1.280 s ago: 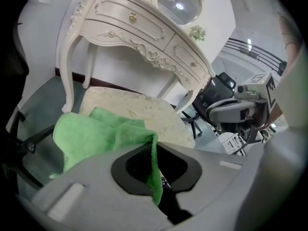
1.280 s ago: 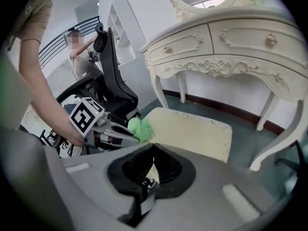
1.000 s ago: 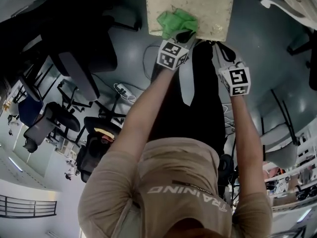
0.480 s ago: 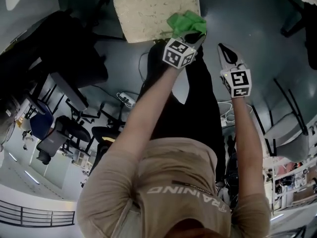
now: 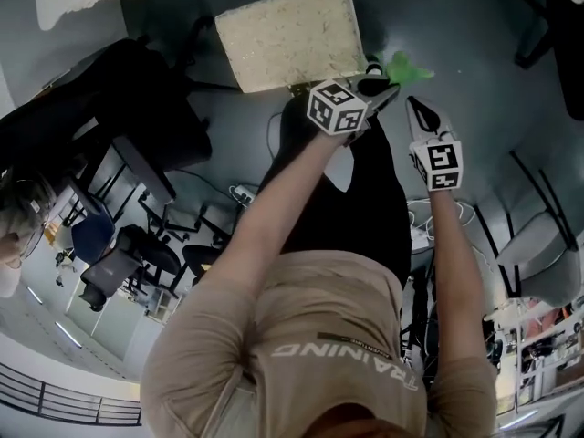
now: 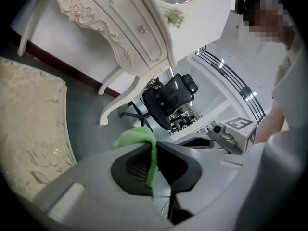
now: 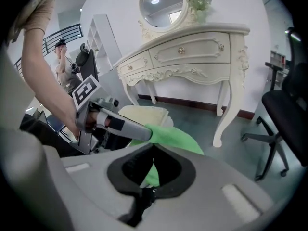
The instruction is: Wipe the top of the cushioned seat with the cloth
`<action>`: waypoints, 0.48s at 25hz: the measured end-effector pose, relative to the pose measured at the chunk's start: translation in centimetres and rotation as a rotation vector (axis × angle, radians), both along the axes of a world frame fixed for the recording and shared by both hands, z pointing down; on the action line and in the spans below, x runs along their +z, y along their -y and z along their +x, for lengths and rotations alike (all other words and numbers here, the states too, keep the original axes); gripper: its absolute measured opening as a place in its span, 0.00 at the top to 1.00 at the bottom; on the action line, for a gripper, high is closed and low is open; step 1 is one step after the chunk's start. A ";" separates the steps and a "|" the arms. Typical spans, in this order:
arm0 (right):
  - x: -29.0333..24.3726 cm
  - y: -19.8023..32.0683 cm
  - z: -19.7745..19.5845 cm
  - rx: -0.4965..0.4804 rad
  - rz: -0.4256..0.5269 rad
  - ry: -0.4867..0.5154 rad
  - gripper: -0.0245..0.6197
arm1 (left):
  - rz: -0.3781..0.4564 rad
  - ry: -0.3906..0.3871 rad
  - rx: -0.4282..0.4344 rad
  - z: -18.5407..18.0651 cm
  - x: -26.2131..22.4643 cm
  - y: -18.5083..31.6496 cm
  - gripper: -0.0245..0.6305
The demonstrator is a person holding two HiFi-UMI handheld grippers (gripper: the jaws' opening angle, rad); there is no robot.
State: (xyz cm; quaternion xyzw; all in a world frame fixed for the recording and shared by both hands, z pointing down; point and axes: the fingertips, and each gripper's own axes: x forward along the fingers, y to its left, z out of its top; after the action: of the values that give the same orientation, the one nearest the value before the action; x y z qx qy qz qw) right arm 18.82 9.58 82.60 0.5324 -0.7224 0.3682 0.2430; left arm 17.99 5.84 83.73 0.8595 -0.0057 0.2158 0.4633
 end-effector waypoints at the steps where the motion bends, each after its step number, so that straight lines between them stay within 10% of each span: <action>1: -0.8 0.2 0.0 -0.001 0.013 0.005 0.95 | 0.021 -0.001 0.001 -0.1 -1.1 0.2 0.93; 12: -21.0 4.7 -4.9 -0.122 0.260 0.126 0.95 | 0.284 0.017 -0.122 -9.3 -20.3 4.6 0.93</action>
State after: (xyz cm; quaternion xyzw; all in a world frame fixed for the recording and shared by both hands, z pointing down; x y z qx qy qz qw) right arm 13.95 4.89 61.58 0.4903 -0.8089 0.2888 0.1480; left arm 8.73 1.26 63.40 0.9125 -0.0925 0.1915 0.3494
